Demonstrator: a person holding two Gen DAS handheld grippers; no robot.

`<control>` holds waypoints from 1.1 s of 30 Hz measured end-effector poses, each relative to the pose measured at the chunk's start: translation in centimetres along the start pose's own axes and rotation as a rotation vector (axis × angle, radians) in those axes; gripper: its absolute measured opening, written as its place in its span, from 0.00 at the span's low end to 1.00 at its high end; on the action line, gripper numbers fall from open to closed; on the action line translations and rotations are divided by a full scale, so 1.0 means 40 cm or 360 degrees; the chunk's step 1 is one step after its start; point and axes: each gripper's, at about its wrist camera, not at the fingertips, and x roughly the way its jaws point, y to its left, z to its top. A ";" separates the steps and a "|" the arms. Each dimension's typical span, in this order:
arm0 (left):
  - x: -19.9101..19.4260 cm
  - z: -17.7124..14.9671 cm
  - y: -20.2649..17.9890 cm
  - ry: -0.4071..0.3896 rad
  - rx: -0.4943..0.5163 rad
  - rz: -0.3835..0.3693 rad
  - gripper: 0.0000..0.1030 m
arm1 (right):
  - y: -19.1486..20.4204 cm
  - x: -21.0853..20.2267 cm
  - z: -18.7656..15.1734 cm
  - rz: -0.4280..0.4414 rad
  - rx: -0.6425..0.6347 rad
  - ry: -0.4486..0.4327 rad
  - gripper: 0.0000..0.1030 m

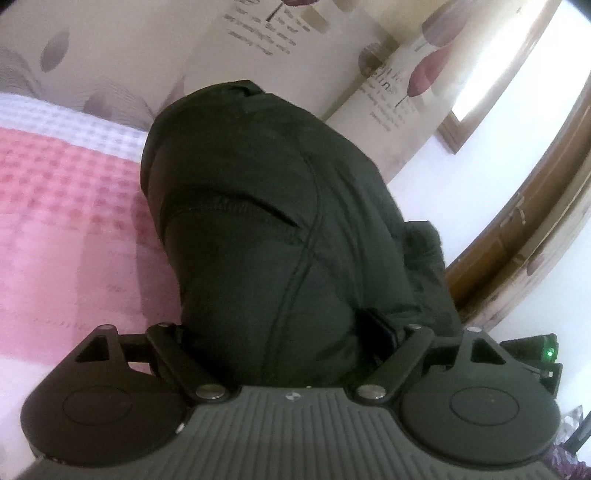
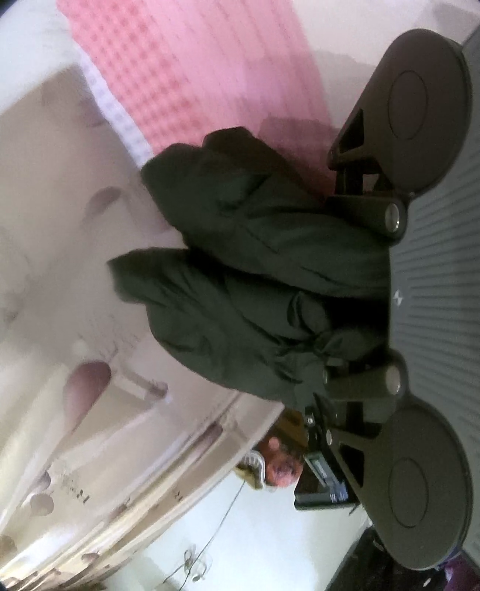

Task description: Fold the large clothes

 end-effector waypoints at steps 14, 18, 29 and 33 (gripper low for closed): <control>-0.100 -0.152 -0.045 -0.0266 0.0219 0.0446 1.00 | 0.026 0.017 -0.138 -0.0145 -0.0130 0.0014 0.57; -0.127 -0.177 -0.094 -0.0403 0.0331 0.0653 1.00 | 0.030 0.012 -0.154 -0.0215 -0.0158 -0.0016 0.72; -0.203 -0.223 -0.275 -0.0684 0.0416 0.1148 1.00 | 0.320 -0.182 -0.253 -0.0504 -0.0806 -0.0516 0.96; -0.232 -0.234 -0.353 -0.0724 0.0544 0.1163 1.00 | 0.377 -0.212 -0.288 -0.0462 -0.0889 -0.0536 0.98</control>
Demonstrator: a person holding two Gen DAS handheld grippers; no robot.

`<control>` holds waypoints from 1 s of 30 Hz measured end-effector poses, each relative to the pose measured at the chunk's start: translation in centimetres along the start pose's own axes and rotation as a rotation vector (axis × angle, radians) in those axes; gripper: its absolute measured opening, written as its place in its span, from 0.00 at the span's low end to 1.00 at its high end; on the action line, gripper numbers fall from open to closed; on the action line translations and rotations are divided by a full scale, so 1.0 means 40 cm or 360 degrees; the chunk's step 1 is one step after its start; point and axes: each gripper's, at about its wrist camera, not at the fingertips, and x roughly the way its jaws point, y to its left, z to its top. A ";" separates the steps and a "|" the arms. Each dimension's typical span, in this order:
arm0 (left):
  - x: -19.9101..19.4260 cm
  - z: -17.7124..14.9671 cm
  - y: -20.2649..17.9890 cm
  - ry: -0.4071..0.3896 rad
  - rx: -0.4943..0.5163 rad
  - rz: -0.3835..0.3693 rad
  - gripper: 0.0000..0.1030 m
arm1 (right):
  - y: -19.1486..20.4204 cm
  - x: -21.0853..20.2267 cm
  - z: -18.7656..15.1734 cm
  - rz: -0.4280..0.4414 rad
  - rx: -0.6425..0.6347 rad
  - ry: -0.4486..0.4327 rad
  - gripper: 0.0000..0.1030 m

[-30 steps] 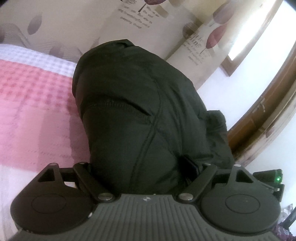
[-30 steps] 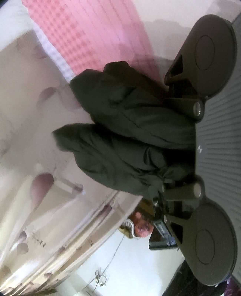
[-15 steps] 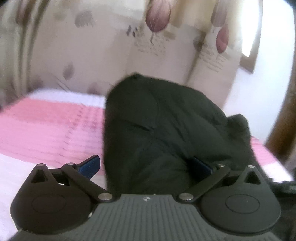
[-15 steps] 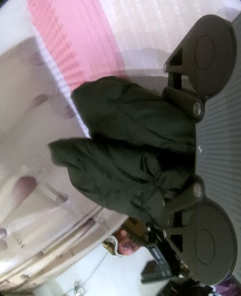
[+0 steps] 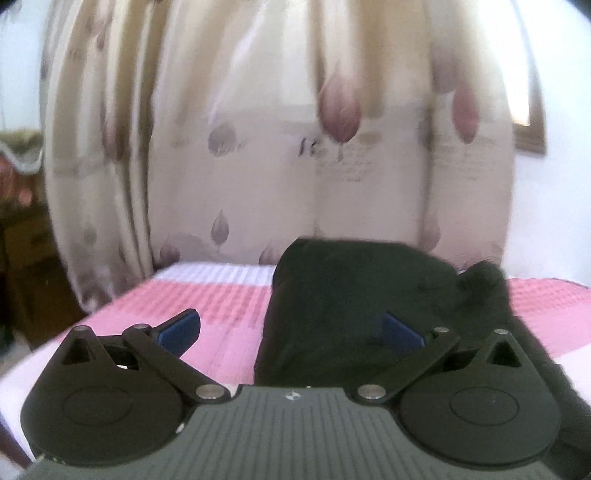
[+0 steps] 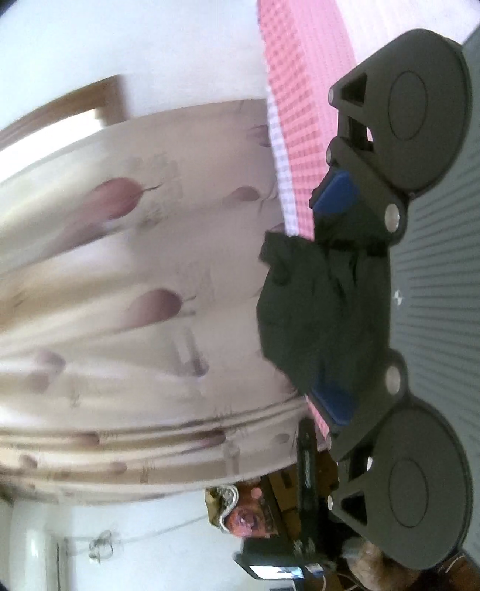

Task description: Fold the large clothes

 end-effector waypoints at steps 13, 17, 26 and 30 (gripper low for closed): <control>-0.167 0.064 -0.039 -0.0134 -0.0053 0.0014 1.00 | 0.042 -0.055 -0.020 0.0078 0.0040 0.0028 0.98; -0.171 0.045 -0.045 -0.0096 -0.0036 -0.0020 1.00 | 0.057 -0.064 -0.027 0.0085 0.0018 0.0029 0.98; -0.192 0.021 -0.045 -0.0093 -0.0043 -0.0052 1.00 | 0.084 -0.080 -0.030 0.0072 -0.0060 0.0018 0.98; -0.189 0.013 -0.048 -0.0069 -0.0026 -0.0063 1.00 | 0.092 -0.081 -0.031 0.0074 -0.0076 0.0017 0.99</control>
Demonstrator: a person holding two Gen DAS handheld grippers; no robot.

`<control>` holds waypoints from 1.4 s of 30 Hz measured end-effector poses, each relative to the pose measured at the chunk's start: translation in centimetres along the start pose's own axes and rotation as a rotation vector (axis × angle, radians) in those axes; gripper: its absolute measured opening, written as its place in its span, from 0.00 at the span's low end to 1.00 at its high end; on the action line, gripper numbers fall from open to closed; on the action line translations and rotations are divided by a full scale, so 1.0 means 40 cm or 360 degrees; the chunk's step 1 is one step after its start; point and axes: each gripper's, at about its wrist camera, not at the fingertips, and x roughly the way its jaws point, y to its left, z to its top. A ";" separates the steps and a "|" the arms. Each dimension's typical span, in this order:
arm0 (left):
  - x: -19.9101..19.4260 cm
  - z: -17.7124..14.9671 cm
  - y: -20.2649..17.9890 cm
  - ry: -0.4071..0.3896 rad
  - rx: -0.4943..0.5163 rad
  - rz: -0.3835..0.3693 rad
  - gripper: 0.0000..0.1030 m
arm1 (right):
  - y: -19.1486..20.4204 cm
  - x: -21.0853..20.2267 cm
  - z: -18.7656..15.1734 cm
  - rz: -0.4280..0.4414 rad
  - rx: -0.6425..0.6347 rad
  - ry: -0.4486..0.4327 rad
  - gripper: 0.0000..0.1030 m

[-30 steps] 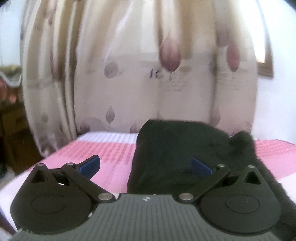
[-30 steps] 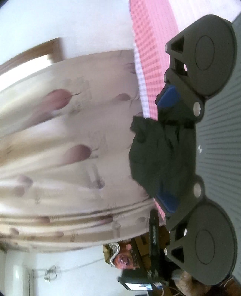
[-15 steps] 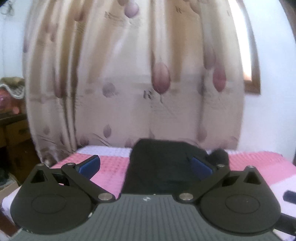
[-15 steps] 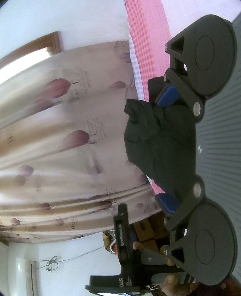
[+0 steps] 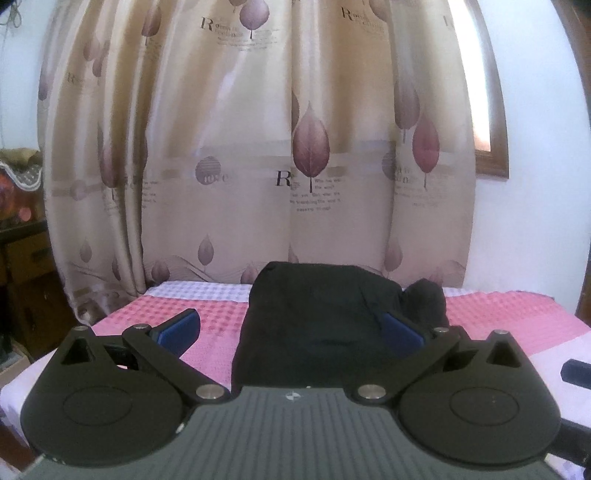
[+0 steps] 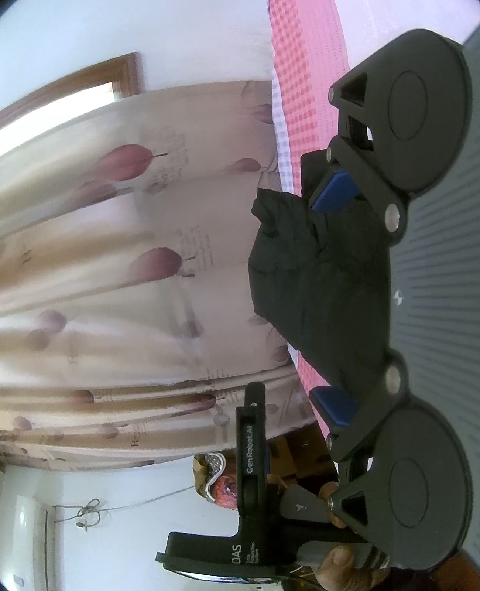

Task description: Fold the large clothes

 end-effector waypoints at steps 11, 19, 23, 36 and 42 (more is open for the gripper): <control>0.015 -0.031 -0.002 0.0073 -0.0008 0.0001 1.00 | 0.004 0.000 -0.005 0.0004 -0.0004 0.0011 0.99; 0.037 -0.050 -0.001 0.0151 -0.0015 -0.0011 1.00 | 0.013 0.000 -0.011 0.0002 -0.0008 0.0025 1.00; 0.044 -0.056 -0.004 0.0170 -0.0019 -0.0010 1.00 | 0.016 -0.001 -0.016 0.0004 -0.0010 0.0034 1.00; 0.039 -0.080 -0.019 0.0118 0.0035 -0.0022 1.00 | 0.023 0.002 -0.021 0.0013 -0.0025 0.0049 1.00; 0.033 -0.083 -0.017 0.0110 0.0035 -0.0023 1.00 | 0.024 0.000 -0.021 0.0000 -0.0030 0.0039 1.00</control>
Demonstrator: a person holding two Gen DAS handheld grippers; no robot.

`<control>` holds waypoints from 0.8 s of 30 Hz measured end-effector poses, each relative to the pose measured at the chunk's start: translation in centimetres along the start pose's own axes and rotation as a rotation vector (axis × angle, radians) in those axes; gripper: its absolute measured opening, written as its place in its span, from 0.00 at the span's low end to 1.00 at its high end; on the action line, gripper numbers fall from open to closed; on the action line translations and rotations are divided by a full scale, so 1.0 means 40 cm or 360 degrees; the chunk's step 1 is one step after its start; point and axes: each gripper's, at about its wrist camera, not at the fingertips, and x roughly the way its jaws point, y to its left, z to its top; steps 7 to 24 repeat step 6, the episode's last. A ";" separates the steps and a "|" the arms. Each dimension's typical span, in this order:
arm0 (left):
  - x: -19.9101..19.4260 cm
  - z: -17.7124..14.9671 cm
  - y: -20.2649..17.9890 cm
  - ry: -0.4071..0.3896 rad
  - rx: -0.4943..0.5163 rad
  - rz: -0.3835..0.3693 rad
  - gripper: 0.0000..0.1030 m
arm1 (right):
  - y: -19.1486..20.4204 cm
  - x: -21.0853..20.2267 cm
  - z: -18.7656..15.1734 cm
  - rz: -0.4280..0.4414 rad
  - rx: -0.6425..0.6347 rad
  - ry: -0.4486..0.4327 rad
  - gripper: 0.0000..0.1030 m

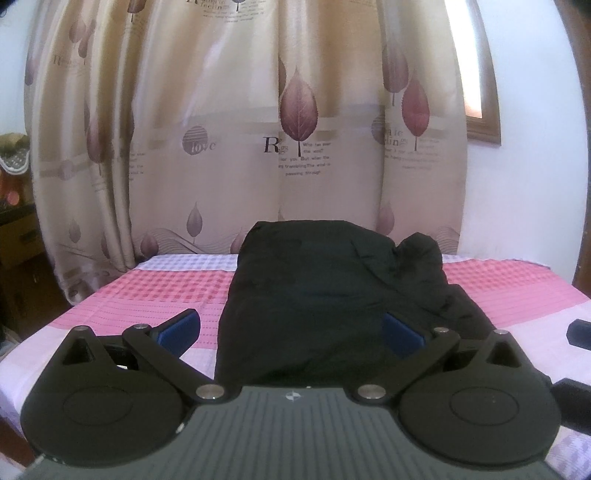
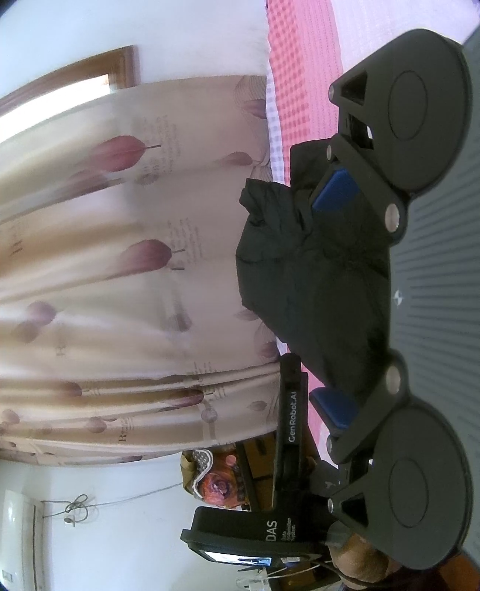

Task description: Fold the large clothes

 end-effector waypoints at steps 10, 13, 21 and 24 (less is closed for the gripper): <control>-0.001 -0.001 0.004 0.0018 -0.0017 -0.0004 1.00 | 0.002 -0.003 0.002 -0.0068 0.0007 -0.0022 1.00; -0.001 -0.001 0.004 0.0018 -0.0017 -0.0004 1.00 | 0.002 -0.003 0.002 -0.0068 0.0007 -0.0022 1.00; -0.001 -0.001 0.004 0.0018 -0.0017 -0.0004 1.00 | 0.002 -0.003 0.002 -0.0068 0.0007 -0.0022 1.00; -0.001 -0.001 0.004 0.0018 -0.0017 -0.0004 1.00 | 0.002 -0.003 0.002 -0.0068 0.0007 -0.0022 1.00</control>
